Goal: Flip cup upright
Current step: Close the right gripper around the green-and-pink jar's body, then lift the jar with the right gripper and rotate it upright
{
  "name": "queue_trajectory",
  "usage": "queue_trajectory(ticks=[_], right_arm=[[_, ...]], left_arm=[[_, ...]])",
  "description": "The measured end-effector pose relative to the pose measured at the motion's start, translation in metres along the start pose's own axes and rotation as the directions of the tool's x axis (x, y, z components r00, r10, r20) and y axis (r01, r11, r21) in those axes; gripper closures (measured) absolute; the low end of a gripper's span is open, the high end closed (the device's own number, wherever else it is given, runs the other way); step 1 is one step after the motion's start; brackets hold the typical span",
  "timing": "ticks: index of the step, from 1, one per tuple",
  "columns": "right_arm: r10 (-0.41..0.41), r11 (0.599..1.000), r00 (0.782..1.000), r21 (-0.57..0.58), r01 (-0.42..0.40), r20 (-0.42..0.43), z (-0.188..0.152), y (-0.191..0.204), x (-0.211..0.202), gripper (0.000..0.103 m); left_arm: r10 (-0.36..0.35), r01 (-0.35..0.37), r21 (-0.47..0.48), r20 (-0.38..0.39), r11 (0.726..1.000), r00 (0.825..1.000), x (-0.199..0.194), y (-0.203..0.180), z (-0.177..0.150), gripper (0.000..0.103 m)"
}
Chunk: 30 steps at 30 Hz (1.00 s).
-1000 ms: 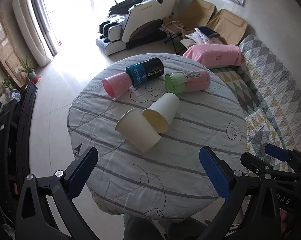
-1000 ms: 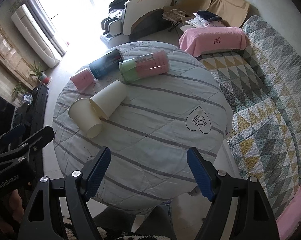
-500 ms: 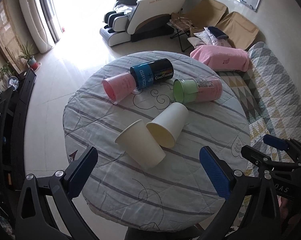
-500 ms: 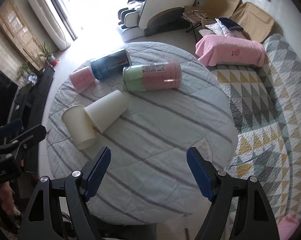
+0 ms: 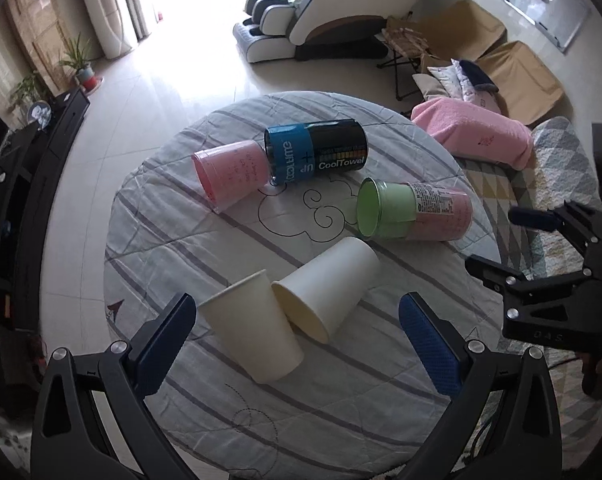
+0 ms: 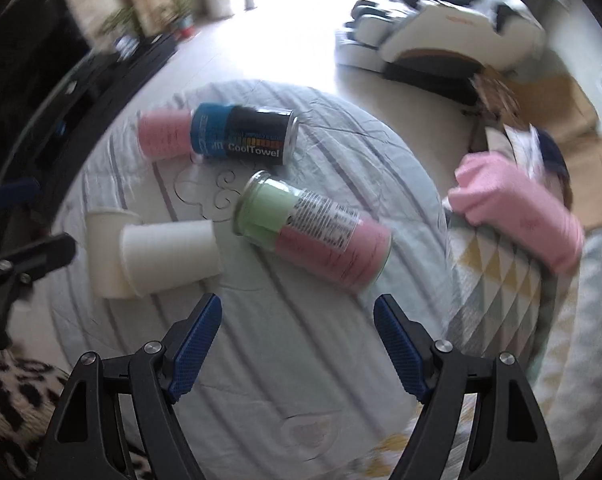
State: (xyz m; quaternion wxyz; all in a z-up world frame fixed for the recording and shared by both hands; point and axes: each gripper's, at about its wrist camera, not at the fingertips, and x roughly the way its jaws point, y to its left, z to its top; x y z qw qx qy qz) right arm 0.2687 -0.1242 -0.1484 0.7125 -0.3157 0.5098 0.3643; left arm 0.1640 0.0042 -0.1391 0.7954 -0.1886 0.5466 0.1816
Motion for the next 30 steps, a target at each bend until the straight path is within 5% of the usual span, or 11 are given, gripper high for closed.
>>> queue_trajectory(ticks=[4, 8, 15, 21, 24, 27, 30], right_arm=[[0.02, 0.965, 0.999, -0.261, -0.028, -0.035, 0.018, -0.007, 0.028, 0.023], [0.037, 0.878, 0.995, -0.474, -0.075, -0.089, 0.027, -0.001, 0.06, 0.023], [0.021, 0.749, 0.995, -0.658, -0.081, -0.098, 0.038, 0.013, 0.103, 0.022], [0.095, 0.754, 0.98, -0.631, -0.184, -0.172, 0.053, 0.003, 0.121, 0.02], [0.105, 0.843, 0.965, -0.493, -0.214, -0.239, 0.063, -0.007, 0.131, 0.021], [0.22, 0.913, 0.924, -0.267, -0.308, -0.314, 0.068, -0.028, 0.131, 0.021], [0.211, 0.954, 0.925, -0.137, -0.265, -0.315, 0.056, -0.039, 0.123, 0.021]], left_arm=[[0.07, -0.073, -0.134, -0.027, 0.988, 0.997, 0.01, -0.011, -0.004, 0.0], [0.122, -0.13, -0.229, -0.051, 0.965, 0.991, 0.015, -0.01, -0.01, 0.0], [0.154, -0.166, -0.311, -0.065, 0.936, 0.986, 0.021, -0.006, -0.012, 0.0], [0.144, -0.165, -0.324, -0.09, 0.931, 0.986, 0.029, -0.003, -0.011, 0.0], [0.14, -0.16, -0.313, -0.084, 0.936, 0.987, 0.028, -0.002, -0.011, 0.0], [0.134, -0.15, -0.295, -0.074, 0.944, 0.988, 0.026, 0.003, -0.01, 0.0], [0.099, -0.113, -0.267, -0.064, 0.957, 0.993, 0.027, 0.01, -0.007, 0.0]])
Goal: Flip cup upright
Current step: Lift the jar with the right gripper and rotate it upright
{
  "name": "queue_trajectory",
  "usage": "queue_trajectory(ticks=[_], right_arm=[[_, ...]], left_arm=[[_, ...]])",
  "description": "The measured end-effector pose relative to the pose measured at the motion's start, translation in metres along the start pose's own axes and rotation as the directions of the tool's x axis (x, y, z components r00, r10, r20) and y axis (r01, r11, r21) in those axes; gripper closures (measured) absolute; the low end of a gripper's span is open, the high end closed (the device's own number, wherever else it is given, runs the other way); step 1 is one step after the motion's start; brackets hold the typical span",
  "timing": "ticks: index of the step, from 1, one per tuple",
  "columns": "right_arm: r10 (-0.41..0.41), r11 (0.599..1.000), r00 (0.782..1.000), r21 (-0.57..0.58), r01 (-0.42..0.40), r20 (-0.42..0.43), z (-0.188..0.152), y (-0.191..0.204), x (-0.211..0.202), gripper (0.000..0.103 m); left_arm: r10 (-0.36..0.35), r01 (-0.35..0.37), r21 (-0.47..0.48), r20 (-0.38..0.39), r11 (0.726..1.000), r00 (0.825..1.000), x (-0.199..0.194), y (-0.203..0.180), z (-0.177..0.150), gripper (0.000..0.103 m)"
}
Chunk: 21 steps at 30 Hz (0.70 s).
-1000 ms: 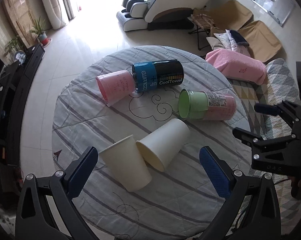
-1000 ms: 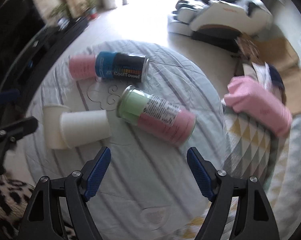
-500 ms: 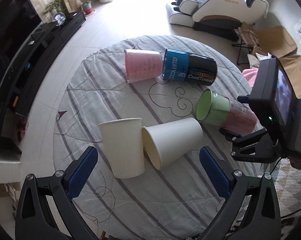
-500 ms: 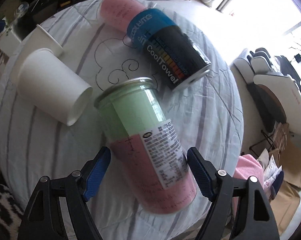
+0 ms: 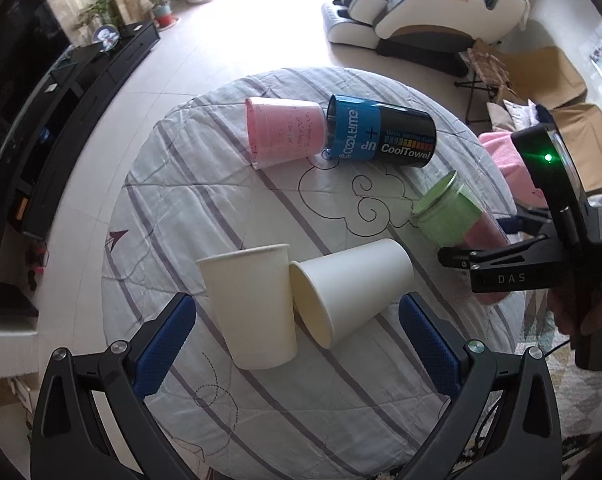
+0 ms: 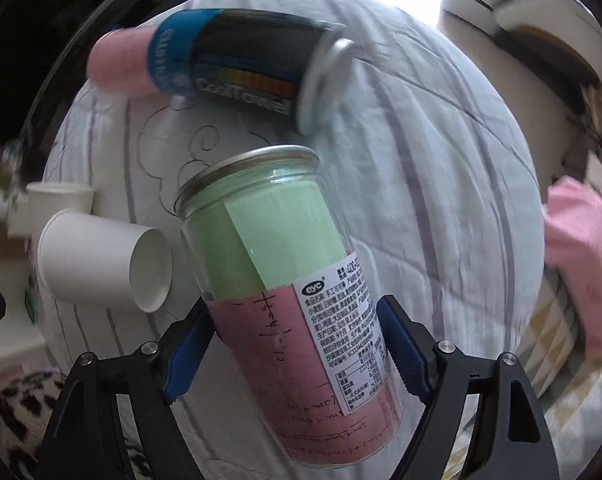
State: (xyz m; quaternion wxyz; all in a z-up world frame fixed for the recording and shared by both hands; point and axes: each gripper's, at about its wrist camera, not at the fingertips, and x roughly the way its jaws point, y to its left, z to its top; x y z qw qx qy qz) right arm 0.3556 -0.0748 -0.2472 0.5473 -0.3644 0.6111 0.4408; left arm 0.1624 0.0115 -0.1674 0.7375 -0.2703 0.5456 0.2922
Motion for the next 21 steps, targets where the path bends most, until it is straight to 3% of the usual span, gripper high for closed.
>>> queue_trajectory(ticks=[3, 6, 9, 12, 14, 17, 21], right_arm=[[0.021, 0.984, 1.0, 0.175, -0.024, 0.021, -0.023, -0.007, -0.012, 0.021], [0.035, 0.928, 0.996, 0.368, -0.062, 0.08, -0.054, -0.007, -0.031, 0.021], [0.033, 0.821, 0.985, 0.558, -0.122, 0.168, -0.094, 0.013, -0.048, 0.021], [-0.006, 0.721, 0.979, 0.68, -0.138, 0.205, -0.122, 0.036, -0.051, 0.021], [0.008, 0.627, 0.972, 0.756, -0.188, 0.236, -0.134, 0.063, -0.037, 0.021], [0.006, 0.525, 0.966, 0.821, -0.224, 0.26, -0.15, 0.087, -0.017, 0.021], [0.021, 0.395, 0.954, 0.874, -0.284, 0.3, -0.172, 0.121, 0.006, 0.021]], left_arm=[[-0.036, 0.035, 0.084, 0.007, 0.996, 0.999, -0.003, 0.004, 0.005, 0.0], [-0.07, 0.064, 0.204, 0.02, 0.977, 0.997, -0.012, 0.006, 0.01, 0.0], [-0.137, 0.129, 0.331, 0.0, 0.935, 0.991, -0.019, 0.01, 0.012, 0.0], [-0.155, 0.144, 0.45, -0.011, 0.881, 0.988, -0.025, 0.013, 0.009, 0.0], [-0.156, 0.141, 0.502, -0.013, 0.853, 0.988, -0.029, 0.017, 0.004, 0.0], [-0.16, 0.151, 0.548, -0.031, 0.823, 0.987, -0.031, 0.025, -0.005, 0.0], [-0.145, 0.152, 0.568, -0.058, 0.809, 0.988, -0.027, 0.035, -0.02, 0.0]])
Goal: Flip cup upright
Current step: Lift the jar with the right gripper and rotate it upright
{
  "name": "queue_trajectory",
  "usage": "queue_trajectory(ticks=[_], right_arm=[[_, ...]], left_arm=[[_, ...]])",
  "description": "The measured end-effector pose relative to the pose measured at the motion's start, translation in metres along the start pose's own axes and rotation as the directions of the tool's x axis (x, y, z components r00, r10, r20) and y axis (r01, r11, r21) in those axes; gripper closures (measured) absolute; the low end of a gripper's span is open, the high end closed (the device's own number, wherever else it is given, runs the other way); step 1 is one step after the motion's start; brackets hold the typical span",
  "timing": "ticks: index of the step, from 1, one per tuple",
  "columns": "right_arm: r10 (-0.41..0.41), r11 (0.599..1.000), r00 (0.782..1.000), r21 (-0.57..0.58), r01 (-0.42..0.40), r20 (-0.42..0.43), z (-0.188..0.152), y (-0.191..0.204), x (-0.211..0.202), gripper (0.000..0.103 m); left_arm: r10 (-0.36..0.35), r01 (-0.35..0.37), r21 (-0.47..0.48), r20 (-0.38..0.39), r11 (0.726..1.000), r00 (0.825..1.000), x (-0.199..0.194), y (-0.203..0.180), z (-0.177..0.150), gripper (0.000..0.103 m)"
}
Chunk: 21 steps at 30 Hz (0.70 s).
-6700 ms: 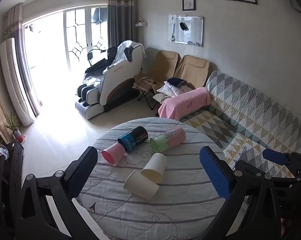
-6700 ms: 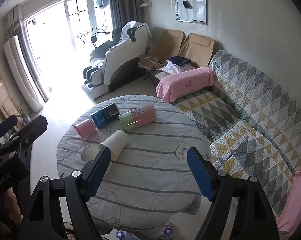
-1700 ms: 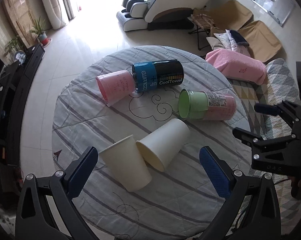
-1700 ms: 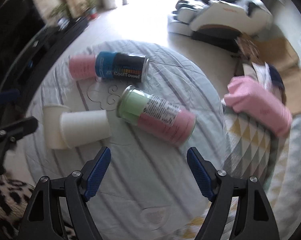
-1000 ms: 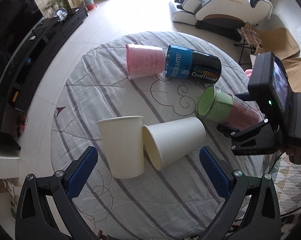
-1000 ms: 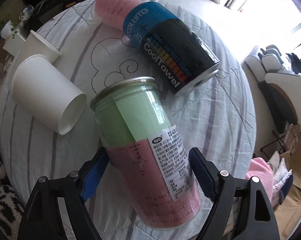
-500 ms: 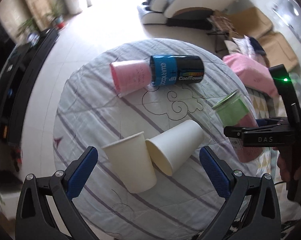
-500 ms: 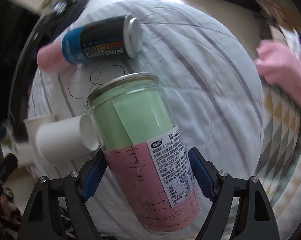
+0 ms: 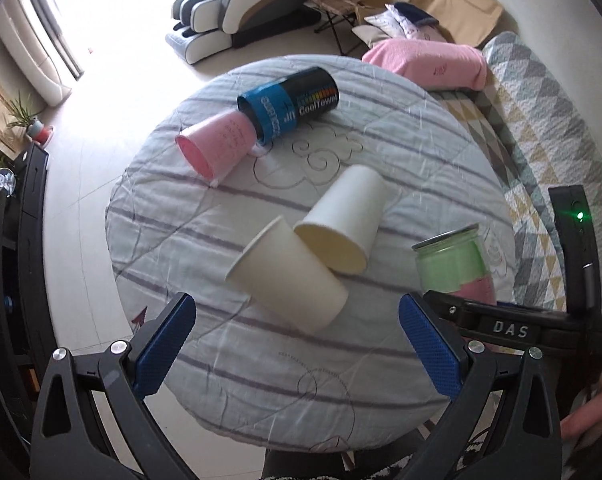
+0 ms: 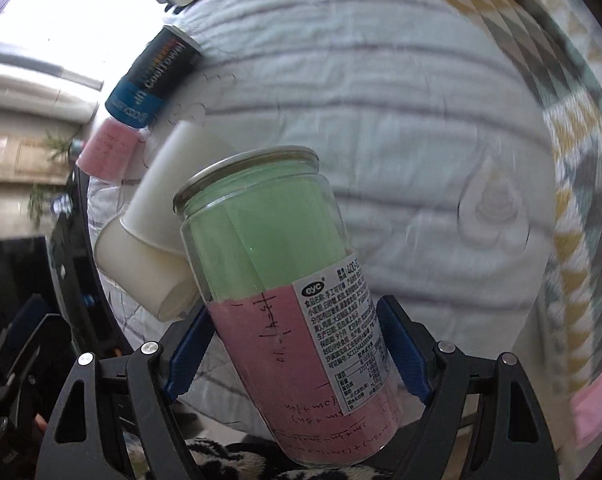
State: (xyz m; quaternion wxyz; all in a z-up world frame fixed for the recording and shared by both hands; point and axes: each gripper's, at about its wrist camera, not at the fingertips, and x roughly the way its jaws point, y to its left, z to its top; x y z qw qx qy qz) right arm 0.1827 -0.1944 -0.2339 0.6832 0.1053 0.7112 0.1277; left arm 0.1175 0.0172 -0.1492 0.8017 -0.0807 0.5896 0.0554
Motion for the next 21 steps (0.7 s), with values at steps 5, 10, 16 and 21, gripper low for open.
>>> queue_trajectory(ticks=[5, 10, 16, 21], right_arm=[[0.06, 0.996, 0.998, 0.068, -0.059, -0.015, -0.029, 0.006, 0.026, 0.02], [0.05, 0.998, 0.998, 0.048, -0.049, -0.027, -0.035, 0.013, 0.03, 0.02], [0.06, 0.998, 0.998, -0.007, -0.06, 0.002, -0.028, 0.013, 0.006, 0.019], [0.059, 0.998, 0.997, -0.021, -0.058, 0.04, -0.017, -0.003, -0.029, 0.019]], left_arm=[[0.012, -0.012, 0.016, -0.022, 1.0, 1.0, 0.004, 0.001, -0.016, 0.0], [0.006, -0.006, -0.003, -0.03, 1.0, 1.0, 0.007, -0.003, -0.026, 0.0], [-0.003, 0.002, -0.047, -0.026, 0.999, 1.0, 0.005, -0.015, -0.029, 0.0], [-0.038, 0.037, -0.083, -0.011, 0.996, 0.999, 0.004, -0.037, -0.02, 0.0]])
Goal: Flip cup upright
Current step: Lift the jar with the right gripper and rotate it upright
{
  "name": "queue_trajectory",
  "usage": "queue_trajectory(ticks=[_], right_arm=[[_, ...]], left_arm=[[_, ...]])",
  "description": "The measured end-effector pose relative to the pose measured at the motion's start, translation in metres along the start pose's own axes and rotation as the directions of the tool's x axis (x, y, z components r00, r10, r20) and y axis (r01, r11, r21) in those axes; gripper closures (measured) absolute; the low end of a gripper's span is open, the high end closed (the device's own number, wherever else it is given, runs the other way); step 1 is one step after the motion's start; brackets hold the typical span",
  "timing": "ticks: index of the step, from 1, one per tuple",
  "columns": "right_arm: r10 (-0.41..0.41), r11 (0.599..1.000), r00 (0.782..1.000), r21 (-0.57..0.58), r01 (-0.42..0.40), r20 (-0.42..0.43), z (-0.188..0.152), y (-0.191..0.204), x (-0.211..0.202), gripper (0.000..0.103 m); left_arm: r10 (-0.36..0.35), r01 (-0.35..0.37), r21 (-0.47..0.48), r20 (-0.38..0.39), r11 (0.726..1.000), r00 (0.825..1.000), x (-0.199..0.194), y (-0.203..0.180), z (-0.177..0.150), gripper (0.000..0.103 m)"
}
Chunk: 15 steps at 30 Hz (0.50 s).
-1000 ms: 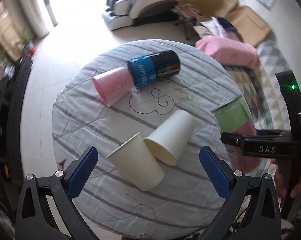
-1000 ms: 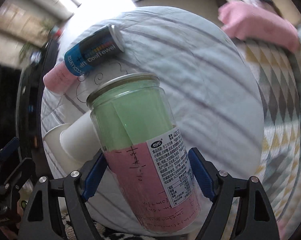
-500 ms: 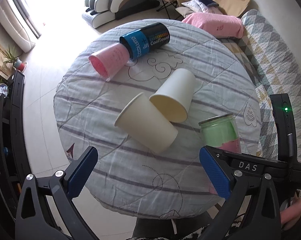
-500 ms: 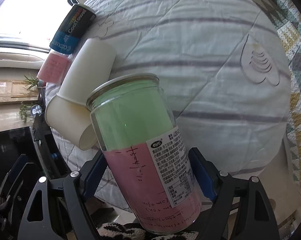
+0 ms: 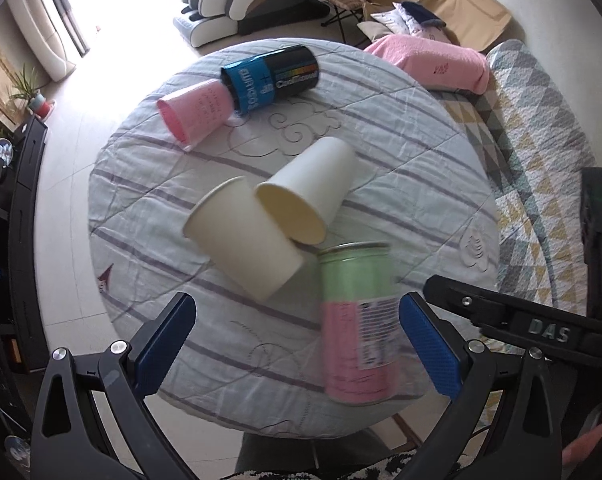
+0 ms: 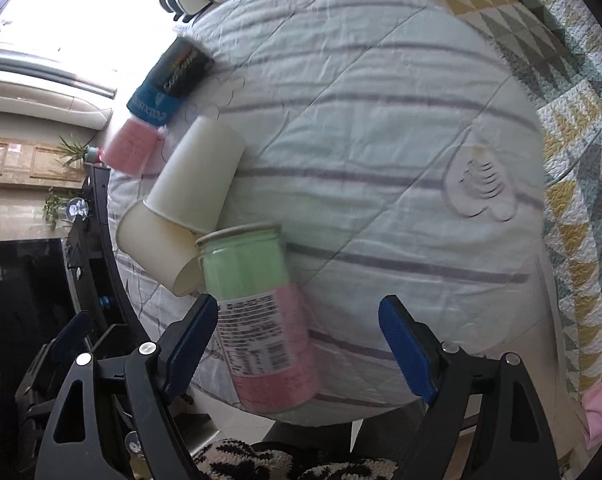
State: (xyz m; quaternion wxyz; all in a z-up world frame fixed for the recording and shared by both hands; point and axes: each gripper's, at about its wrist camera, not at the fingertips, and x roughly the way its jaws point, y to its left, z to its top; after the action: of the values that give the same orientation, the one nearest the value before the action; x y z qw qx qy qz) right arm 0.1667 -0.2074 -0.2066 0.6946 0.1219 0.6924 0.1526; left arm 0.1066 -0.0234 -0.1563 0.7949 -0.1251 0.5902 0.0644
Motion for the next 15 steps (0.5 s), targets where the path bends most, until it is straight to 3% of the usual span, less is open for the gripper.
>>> queue_trajectory(ticks=[4, 8, 15], right_arm=[[-0.053, 0.999, 0.997, 0.003, 0.053, 0.056, 0.008, -0.019, -0.03, 0.018], [-0.057, 0.997, 0.995, 0.047, 0.053, 0.081, 0.013, -0.053, -0.05, 0.018], [-0.085, 0.992, 0.995, 0.101, 0.079, 0.056, 0.013, -0.094, -0.044, 0.018]], left_arm=[[-0.03, 0.03, -0.02, -0.019, 0.999, 0.999, 0.01, -0.023, 0.006, 0.0], [-0.047, 0.044, -0.047, -0.064, 0.998, 0.997, 0.029, -0.041, 0.007, 0.0], [-0.055, 0.038, -0.125, -0.134, 0.991, 0.989, 0.067, -0.051, 0.004, 0.0]])
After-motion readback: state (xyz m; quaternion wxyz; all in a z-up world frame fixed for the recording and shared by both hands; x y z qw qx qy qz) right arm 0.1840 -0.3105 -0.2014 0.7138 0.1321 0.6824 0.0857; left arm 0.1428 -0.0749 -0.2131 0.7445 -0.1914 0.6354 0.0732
